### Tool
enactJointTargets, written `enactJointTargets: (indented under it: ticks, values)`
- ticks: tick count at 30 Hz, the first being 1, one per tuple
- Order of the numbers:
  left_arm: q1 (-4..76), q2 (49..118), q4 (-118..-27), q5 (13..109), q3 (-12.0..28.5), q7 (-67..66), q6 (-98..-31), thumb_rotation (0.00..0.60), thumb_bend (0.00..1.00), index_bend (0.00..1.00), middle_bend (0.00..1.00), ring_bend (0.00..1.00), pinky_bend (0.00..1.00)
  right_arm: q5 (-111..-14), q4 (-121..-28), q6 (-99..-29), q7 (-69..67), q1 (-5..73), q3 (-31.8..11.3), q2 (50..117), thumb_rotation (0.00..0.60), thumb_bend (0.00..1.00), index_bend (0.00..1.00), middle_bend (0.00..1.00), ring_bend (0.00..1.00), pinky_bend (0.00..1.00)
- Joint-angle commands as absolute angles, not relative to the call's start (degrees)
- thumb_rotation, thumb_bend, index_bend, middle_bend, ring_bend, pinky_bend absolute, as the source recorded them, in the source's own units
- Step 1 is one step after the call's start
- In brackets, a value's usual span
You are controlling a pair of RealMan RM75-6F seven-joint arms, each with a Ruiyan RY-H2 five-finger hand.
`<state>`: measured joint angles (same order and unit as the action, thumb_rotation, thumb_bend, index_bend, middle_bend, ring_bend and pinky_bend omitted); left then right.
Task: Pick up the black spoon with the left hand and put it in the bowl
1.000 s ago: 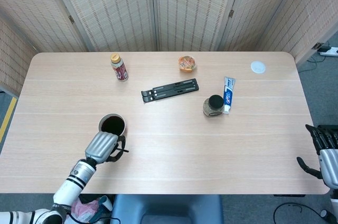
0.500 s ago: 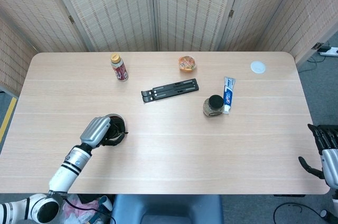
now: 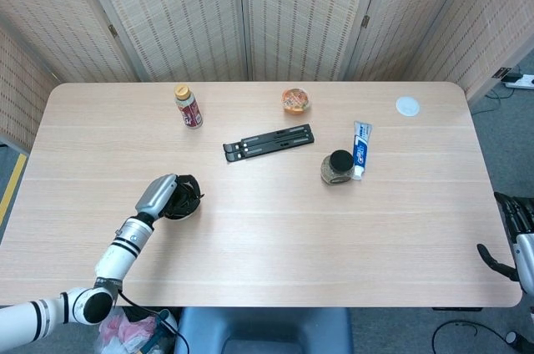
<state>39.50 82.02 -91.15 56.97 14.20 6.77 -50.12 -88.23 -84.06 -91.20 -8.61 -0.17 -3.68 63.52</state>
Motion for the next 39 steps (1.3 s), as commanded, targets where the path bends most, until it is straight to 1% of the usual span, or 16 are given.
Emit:
enactJointTargets:
  ticks: [1, 8, 14, 20, 28, 39]
  values:
    - [40.1, 84.0, -88.3, 56.5, 14.4, 8.2, -48.8, 0.600, 0.60, 0.70, 0.95, 0.85, 1.00, -88.4, -84.0, -91.2, -8.6, -0.2, -3.6, 63.6, 0.600, 0.18, 0.00, 0.13, 0.13, 0.09]
    - [40.6, 87.3, -82.1, 55.4, 14.9, 9.8, -47.8, 0.600, 0.60, 0.70, 0.95, 0.85, 1.00, -88.4, -84.2, -91.3, -8.4, -0.1, -3.8, 63.6, 0.600, 0.18, 0.00, 0.13, 0.13, 0.09]
    - [40.1, 88.4, -78.4, 54.2, 14.8, 10.5, -46.9, 0.600, 0.60, 0.71, 0.95, 0.85, 1.00, -88.4, -84.2, -91.4, -8.4, -0.1, -3.7, 63.7, 0.600, 0.18, 0.00, 0.13, 0.13, 0.09]
    - [39.1, 88.1, -77.7, 55.2, 14.0, 11.2, -46.5, 0.600, 0.60, 0.71, 0.95, 0.85, 1.00, -88.6, -84.2, -91.1, -8.1, 0.0, -3.6, 64.0, 0.600, 0.18, 0.00, 0.13, 0.13, 0.09]
    - [38.1, 87.5, -79.8, 58.3, 12.8, 11.2, -46.9, 0.600, 0.60, 0.71, 0.95, 0.85, 1.00, -88.5, -84.1, -91.0, -8.0, 0.0, -3.5, 64.2, 0.600, 0.18, 0.00, 0.13, 0.13, 0.09]
    - [40.2, 91.7, -75.3, 58.2, 14.4, 8.6, -47.8, 0.600, 0.60, 0.71, 0.95, 0.85, 1.00, -88.4, -83.9, -91.7, -8.5, -0.7, -3.4, 64.1, 0.600, 0.18, 0.00, 0.13, 0.13, 0.09]
